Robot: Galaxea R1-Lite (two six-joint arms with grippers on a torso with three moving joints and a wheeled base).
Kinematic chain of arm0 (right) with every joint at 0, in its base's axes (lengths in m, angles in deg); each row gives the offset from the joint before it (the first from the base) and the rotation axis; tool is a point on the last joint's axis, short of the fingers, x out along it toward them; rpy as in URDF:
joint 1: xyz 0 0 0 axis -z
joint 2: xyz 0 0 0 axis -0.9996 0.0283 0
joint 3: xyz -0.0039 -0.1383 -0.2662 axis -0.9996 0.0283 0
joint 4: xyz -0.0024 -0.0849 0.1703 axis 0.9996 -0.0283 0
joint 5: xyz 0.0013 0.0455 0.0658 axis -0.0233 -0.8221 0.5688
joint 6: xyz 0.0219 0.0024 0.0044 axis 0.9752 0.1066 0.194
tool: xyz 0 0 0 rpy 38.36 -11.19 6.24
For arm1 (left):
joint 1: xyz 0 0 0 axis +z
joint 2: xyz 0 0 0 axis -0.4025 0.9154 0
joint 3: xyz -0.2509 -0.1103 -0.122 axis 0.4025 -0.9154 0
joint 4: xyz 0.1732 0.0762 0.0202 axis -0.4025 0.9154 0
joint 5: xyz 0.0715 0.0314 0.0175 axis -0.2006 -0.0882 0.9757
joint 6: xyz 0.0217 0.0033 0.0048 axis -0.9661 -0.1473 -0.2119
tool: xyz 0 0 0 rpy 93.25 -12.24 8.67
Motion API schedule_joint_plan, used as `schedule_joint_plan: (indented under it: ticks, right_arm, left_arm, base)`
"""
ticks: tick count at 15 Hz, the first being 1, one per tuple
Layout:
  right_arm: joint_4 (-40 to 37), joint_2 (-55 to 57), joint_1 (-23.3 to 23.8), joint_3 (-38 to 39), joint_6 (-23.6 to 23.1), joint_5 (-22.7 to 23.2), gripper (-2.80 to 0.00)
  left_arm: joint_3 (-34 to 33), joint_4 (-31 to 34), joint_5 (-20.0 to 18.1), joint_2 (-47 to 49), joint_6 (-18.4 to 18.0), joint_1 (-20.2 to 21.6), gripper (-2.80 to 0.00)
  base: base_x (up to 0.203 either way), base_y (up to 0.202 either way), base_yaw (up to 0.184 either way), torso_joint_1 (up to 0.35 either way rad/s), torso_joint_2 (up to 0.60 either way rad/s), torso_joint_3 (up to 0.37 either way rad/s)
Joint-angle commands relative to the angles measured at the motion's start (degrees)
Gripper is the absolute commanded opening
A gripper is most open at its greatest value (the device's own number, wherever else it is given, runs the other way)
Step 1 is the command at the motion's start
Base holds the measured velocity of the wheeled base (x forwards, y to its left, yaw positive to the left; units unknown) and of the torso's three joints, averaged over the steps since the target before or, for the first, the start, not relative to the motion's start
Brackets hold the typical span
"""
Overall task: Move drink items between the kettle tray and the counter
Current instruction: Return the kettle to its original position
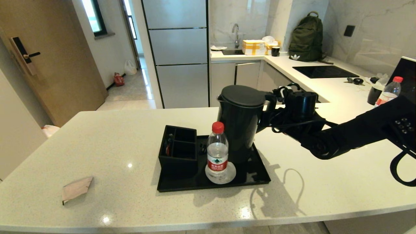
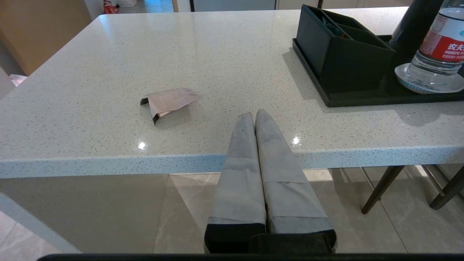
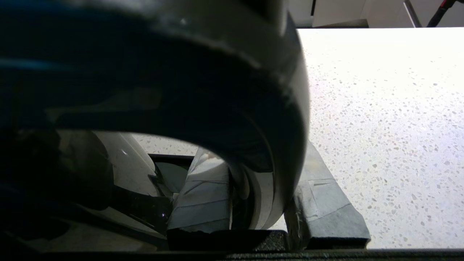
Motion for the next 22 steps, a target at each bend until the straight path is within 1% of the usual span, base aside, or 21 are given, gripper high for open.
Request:
schedule_joint_plan:
  ticks: [1, 7, 11, 13, 15, 16, 22]
  right_arm:
    - [-0.50, 0.90, 0.07, -1.79, -0.01, -0.08, -2.80]
    - [-1.89, 0.73, 1.42, -3.32, -0.01, -0.46, -2.80]
    - [-1.89, 0.73, 1.42, -3.32, -0.01, -0.46, -2.80]
    - [-2.54, 0.16, 2.51, -4.26, 0.18, -0.81, -2.80]
    - [-2.42, 0.29, 2.39, -4.46, 0.43, -0.99, -2.80]
    - [-2.15, 0.57, 1.81, -4.60, 0.30, -2.85, -2.80]
    - [-2.52, 1.08, 1.68, -4.38, 0.43, -3.19, -2.80]
  left_arm:
    - [0.00, -0.01, 0.01, 0.09, 0.00, 0.02, -2.80]
    - [0.00, -0.01, 0.01, 0.09, 0.00, 0.02, -2.80]
    - [0.00, -0.01, 0.01, 0.09, 0.00, 0.02, -2.80]
    - [0.00, -0.01, 0.01, 0.04, 0.00, 0.02, -2.80]
    - [0.00, -0.01, 0.01, 0.00, 0.00, 0.02, -2.80]
    - [0.00, -0.01, 0.01, 0.09, 0.00, 0.02, -2.80]
    - [0.00, -0.01, 0.01, 0.00, 0.00, 0.02, -2.80]
  base:
    - [0.000, 0.000, 0.000, 0.000, 0.00, 0.000]
    - [0.000, 0.000, 0.000, 0.000, 0.00, 0.000]
    - [0.000, 0.000, 0.000, 0.000, 0.00, 0.000]
    - [0.000, 0.000, 0.000, 0.000, 0.00, 0.000]
    - [0.000, 0.000, 0.000, 0.000, 0.00, 0.000]
    - [0.000, 0.000, 0.000, 0.000, 0.00, 0.000]
    - [0.000, 0.000, 0.000, 0.000, 0.00, 0.000]
